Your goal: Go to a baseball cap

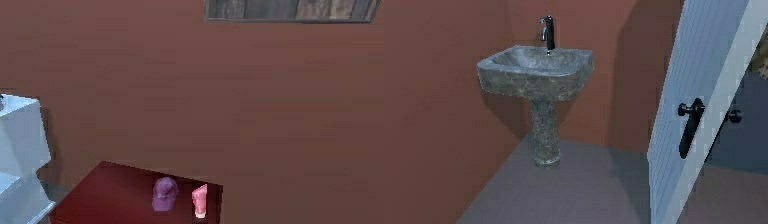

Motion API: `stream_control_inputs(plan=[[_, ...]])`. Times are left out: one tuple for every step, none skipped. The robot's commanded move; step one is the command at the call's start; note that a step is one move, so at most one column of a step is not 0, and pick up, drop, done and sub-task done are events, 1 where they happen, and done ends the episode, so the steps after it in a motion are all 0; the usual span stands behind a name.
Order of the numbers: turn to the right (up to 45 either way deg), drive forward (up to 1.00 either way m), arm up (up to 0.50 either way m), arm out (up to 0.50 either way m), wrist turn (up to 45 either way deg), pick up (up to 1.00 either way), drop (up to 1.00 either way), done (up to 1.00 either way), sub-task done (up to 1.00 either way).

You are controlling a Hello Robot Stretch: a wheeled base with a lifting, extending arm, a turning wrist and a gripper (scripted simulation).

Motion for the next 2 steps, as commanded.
stream_control_inputs(plan=[[-9.0,0.0,0.0,0.0,0.0,0.0,0.0,0.0,0.0],[0.0,0.0,0.0,0.0,0.0,0.0,0.0,1.0,0.0]])
